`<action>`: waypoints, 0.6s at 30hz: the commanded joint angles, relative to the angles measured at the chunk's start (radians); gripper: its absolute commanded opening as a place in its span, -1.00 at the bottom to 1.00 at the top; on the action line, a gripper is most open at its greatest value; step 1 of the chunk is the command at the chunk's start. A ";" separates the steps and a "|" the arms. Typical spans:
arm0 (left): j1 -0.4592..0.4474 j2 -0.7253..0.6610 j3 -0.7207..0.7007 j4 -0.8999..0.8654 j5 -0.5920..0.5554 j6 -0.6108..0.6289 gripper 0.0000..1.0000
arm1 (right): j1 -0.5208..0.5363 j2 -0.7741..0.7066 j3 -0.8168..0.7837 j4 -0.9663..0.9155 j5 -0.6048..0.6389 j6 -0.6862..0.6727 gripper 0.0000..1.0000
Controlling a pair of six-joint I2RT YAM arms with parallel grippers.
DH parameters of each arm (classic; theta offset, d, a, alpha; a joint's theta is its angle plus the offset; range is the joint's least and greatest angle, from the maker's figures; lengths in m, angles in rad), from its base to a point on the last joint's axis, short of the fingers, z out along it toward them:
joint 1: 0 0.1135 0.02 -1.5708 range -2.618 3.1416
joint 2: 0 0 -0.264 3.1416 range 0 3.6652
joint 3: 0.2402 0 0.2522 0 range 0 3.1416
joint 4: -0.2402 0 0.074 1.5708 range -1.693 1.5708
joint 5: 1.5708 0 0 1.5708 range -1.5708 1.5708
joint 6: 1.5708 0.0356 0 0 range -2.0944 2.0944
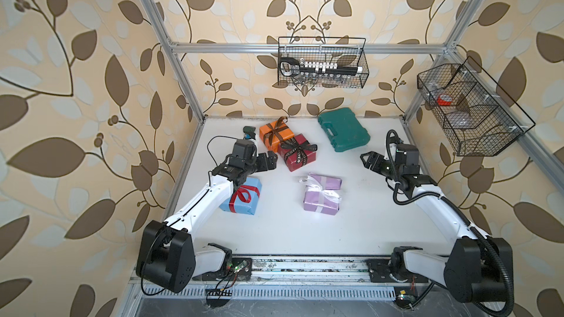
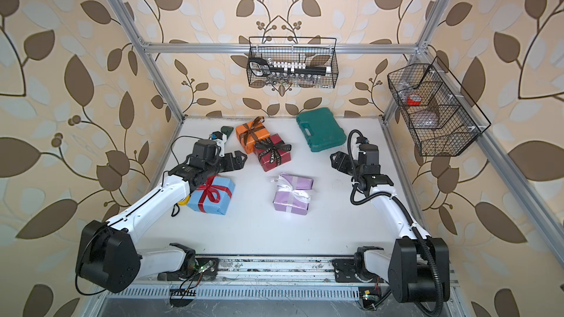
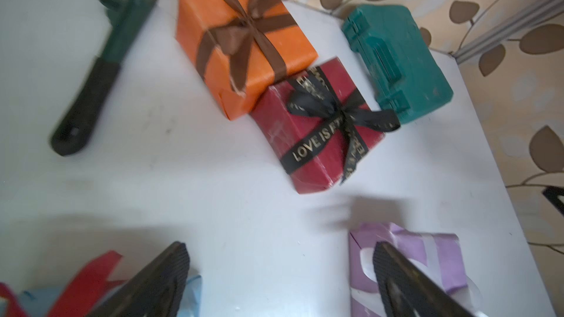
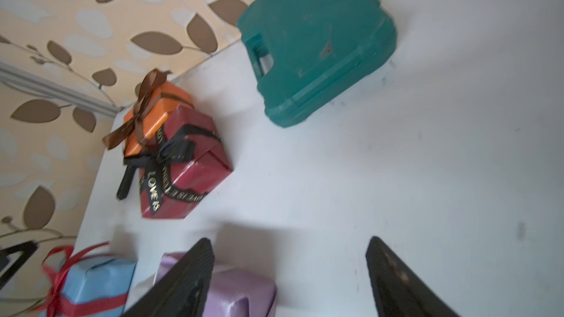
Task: Untie the ribbon bows on the gift boxes
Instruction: Untie the ribbon from the gift box.
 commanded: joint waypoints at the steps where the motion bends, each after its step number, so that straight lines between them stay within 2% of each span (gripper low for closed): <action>1: -0.054 0.037 0.022 -0.015 0.071 -0.086 0.90 | 0.032 -0.052 -0.023 -0.145 -0.193 0.004 0.48; 6: -0.100 0.124 0.050 0.000 0.132 -0.134 0.83 | 0.143 -0.118 -0.065 -0.236 -0.225 -0.001 0.30; 10: -0.136 0.188 0.087 -0.008 0.127 -0.144 0.82 | 0.229 -0.128 -0.101 -0.243 -0.270 0.028 0.20; 14: -0.157 0.218 0.119 -0.020 0.130 -0.150 0.80 | 0.323 -0.130 -0.126 -0.234 -0.260 0.044 0.16; 18: -0.169 0.227 0.128 -0.022 0.126 -0.149 0.80 | 0.350 -0.111 -0.152 -0.208 -0.237 0.059 0.14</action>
